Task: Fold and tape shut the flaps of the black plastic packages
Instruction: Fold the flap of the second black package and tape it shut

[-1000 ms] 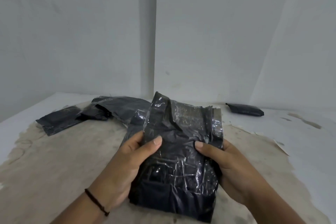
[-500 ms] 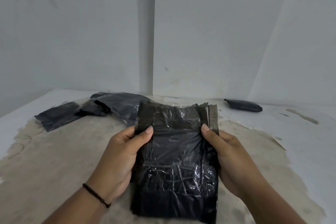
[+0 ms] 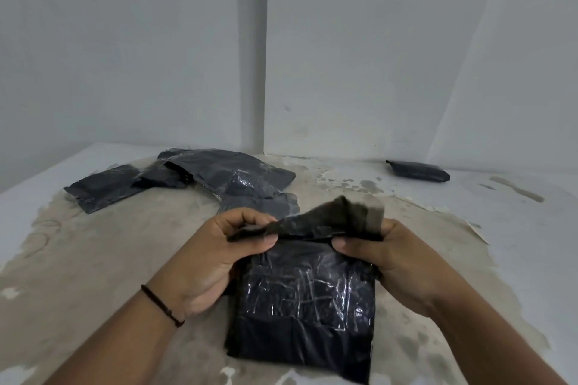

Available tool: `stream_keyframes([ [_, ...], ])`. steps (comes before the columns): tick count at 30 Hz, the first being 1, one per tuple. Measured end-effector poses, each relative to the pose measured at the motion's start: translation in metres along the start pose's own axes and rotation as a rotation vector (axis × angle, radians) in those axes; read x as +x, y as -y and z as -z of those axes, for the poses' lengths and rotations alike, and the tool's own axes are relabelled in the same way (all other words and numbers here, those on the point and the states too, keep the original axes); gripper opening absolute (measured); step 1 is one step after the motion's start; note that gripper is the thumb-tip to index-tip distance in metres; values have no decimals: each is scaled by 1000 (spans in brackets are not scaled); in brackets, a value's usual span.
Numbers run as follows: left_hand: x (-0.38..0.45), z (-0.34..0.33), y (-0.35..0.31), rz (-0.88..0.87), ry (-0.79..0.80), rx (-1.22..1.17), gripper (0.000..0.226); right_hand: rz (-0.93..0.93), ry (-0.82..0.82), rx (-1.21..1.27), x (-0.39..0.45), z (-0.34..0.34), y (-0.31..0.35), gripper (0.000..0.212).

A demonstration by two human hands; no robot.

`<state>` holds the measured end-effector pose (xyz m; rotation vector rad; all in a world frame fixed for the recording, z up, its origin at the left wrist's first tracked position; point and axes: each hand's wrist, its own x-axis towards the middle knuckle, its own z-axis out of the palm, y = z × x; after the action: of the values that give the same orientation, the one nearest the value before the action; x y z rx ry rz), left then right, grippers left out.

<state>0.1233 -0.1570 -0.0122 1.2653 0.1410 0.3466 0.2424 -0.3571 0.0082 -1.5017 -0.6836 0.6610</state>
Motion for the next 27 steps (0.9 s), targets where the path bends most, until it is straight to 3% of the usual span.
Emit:
stream_keyframes([
  [5, 1, 1, 1, 2, 7, -80, 20, 121, -66, -122, 0, -4, 5, 27],
  [8, 2, 4, -1, 23, 12, -167, 19, 193, -59, -129, 0, -6, 6, 29],
  [14, 1, 11, -8, 130, 120, -369, 55, 270, -109, 31, -1, -3, -9, 37],
  [16, -2, 7, -11, 217, 96, -264, 72, 279, -128, 43, 0, -4, -14, 34],
  [18, -4, 1, -10, 247, 91, -80, 71, 300, -94, 77, 1, -7, -18, 9],
  [20, -5, -6, -8, 236, 71, 52, 44, 292, -59, 87, -3, -6, -17, 30],
  [21, -5, -6, -6, 228, 44, 89, 35, 269, -67, 54, -4, -2, -16, 26],
  [22, -5, -7, -6, 217, 21, 99, 31, 235, -67, -23, -7, 1, -13, 24],
  [24, -5, -5, -6, 197, 11, 75, 30, 108, 12, -131, -13, 12, -7, 44],
  [27, -6, -9, -6, 200, 38, 15, 37, -74, 168, 187, -19, 25, -10, 76],
])
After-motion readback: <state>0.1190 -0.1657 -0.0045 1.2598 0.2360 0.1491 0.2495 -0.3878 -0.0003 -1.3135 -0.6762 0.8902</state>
